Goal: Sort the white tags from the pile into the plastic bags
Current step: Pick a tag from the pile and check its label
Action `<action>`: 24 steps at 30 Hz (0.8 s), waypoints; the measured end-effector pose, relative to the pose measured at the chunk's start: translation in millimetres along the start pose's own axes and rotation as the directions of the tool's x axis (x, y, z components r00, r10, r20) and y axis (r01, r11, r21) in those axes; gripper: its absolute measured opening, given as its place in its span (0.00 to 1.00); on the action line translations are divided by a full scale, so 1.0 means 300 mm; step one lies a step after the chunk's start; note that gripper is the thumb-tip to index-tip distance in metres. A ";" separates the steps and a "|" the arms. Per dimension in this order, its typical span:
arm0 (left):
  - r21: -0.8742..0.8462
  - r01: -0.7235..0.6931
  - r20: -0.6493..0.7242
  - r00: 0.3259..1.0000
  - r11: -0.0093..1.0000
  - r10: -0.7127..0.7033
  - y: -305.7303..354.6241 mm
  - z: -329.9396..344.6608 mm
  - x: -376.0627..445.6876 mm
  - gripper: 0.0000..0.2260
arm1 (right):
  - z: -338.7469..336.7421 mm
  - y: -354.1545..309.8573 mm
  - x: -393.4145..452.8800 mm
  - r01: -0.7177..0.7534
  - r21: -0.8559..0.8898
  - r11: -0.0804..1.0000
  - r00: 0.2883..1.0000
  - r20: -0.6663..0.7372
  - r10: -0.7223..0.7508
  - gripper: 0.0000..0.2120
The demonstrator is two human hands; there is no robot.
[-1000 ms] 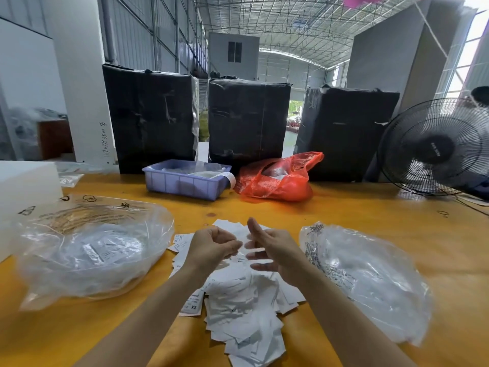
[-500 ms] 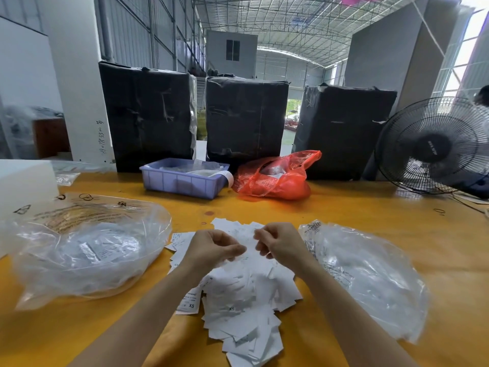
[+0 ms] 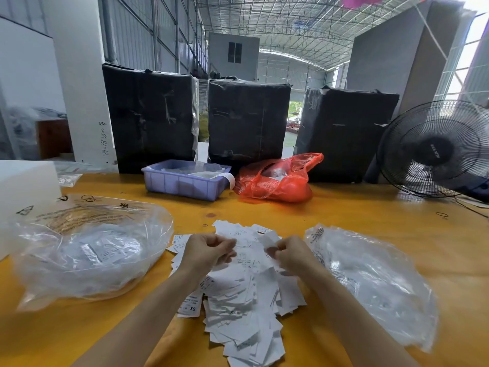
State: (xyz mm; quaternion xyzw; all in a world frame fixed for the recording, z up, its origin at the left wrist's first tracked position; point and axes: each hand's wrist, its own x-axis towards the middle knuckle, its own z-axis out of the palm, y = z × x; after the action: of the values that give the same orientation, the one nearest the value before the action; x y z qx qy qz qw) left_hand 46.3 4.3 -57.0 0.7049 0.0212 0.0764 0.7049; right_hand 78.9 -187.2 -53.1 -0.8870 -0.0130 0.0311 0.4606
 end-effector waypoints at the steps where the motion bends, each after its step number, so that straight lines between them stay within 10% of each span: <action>1: -0.004 0.002 -0.002 1.000 1.000 -0.002 -0.001 0.000 0.002 0.04 | 0.002 -0.003 -0.003 -0.002 0.066 0.998 1.000 0.002 0.001 0.08; 10: -0.029 0.080 0.058 0.995 0.996 -0.078 0.027 0.000 0.003 0.08 | 0.023 -0.088 -0.076 0.481 0.420 0.770 0.877 -0.215 -0.430 0.24; 24: -0.096 0.111 0.079 0.992 0.989 -0.103 0.039 -0.002 -0.008 0.11 | 0.011 -0.095 -0.079 0.406 0.409 0.817 0.914 -0.175 -0.367 0.10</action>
State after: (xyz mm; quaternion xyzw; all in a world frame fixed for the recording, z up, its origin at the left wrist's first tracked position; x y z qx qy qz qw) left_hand 43.1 4.5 -45.4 0.6688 0.0291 0.0133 0.7428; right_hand 55.2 -169.3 -30.8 -0.7399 -0.1651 -0.1001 0.6444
